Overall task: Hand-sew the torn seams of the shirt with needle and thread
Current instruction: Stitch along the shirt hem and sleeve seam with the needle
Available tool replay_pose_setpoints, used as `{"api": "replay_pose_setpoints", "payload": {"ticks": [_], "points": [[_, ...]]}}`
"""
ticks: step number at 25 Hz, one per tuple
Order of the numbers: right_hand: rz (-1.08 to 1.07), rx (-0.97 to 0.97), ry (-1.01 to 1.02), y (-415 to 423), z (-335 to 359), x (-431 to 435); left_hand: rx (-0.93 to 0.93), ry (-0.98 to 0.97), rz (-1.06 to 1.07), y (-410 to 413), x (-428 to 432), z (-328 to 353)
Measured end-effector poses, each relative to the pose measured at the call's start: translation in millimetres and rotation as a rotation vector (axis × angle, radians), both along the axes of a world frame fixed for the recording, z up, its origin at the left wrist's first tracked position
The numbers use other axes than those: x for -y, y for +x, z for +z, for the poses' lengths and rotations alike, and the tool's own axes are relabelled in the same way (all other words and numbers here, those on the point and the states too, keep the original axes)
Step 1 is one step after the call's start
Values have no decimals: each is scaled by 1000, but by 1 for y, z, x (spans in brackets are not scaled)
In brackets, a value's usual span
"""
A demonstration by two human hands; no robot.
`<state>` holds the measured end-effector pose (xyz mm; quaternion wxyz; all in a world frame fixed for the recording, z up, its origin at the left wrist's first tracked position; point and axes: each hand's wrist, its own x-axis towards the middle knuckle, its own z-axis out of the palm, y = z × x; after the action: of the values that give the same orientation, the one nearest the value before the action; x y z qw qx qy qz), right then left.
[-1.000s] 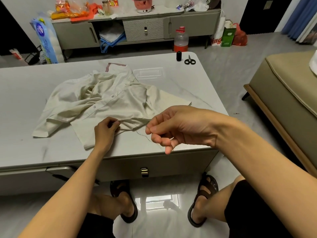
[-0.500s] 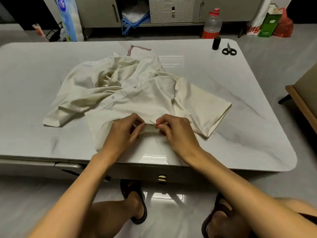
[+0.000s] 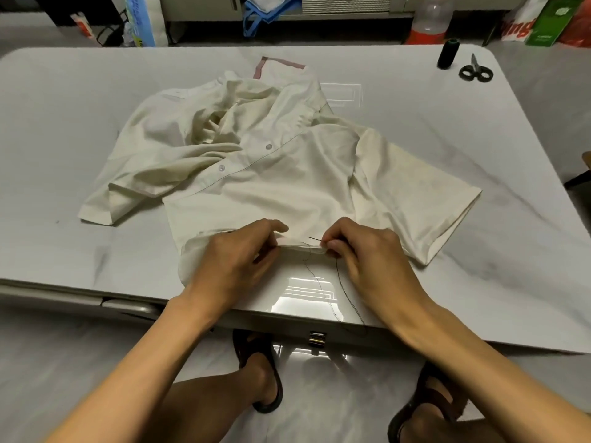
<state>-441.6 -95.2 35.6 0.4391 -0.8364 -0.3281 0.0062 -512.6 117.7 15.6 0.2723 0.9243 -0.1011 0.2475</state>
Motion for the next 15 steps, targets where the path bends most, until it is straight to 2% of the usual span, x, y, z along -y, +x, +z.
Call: {"api": "replay_pose_setpoints", "payload": {"ticks": [6, 9, 15], "points": [[44, 49, 10, 3, -2, -1, 88, 124, -7, 2, 1, 2], [89, 117, -39, 6, -2, -1, 125, 122, -75, 2, -3, -2], [180, 221, -140, 12, -3, -1, 154, 120, -83, 1, -4, -2]]}}
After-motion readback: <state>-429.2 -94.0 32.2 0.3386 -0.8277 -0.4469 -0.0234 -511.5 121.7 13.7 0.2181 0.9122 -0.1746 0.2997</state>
